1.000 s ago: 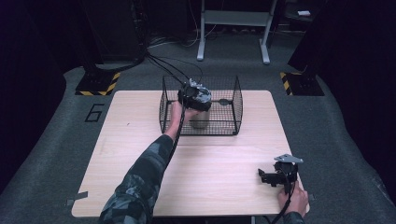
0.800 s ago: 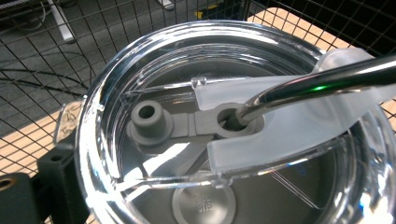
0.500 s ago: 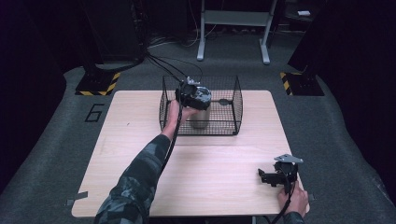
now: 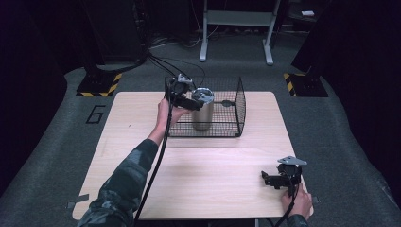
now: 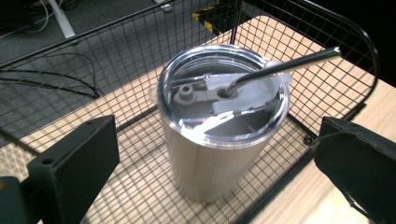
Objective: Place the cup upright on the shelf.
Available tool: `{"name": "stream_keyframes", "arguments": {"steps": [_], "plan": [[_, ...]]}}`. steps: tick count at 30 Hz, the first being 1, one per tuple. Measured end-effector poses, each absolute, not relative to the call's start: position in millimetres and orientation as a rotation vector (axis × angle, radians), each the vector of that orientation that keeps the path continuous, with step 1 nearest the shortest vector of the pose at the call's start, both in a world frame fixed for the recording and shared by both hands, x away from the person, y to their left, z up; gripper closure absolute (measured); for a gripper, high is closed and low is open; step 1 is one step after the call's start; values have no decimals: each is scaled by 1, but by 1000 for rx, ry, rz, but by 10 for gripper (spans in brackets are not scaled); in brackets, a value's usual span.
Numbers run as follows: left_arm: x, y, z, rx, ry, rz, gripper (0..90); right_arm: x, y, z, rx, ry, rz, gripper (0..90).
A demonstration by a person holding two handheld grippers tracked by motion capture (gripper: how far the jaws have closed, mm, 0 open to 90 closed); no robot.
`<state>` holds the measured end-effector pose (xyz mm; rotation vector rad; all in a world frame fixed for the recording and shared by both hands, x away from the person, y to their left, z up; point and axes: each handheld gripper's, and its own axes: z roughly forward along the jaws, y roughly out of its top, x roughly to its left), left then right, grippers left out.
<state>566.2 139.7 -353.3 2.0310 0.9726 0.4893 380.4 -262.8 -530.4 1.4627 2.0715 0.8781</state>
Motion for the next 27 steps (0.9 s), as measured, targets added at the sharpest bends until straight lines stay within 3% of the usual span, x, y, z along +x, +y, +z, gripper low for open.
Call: {"name": "stream_keyframes", "arguments": {"steps": [13, 27], "plan": [[508, 181, -329, 2042, 940, 532, 3, 380, -263, -530, 1462, 2071, 879, 0], [454, 225, -340, 2046, 942, 593, 4, 380, -263, -531, 1461, 2070, 879, 0]]}}
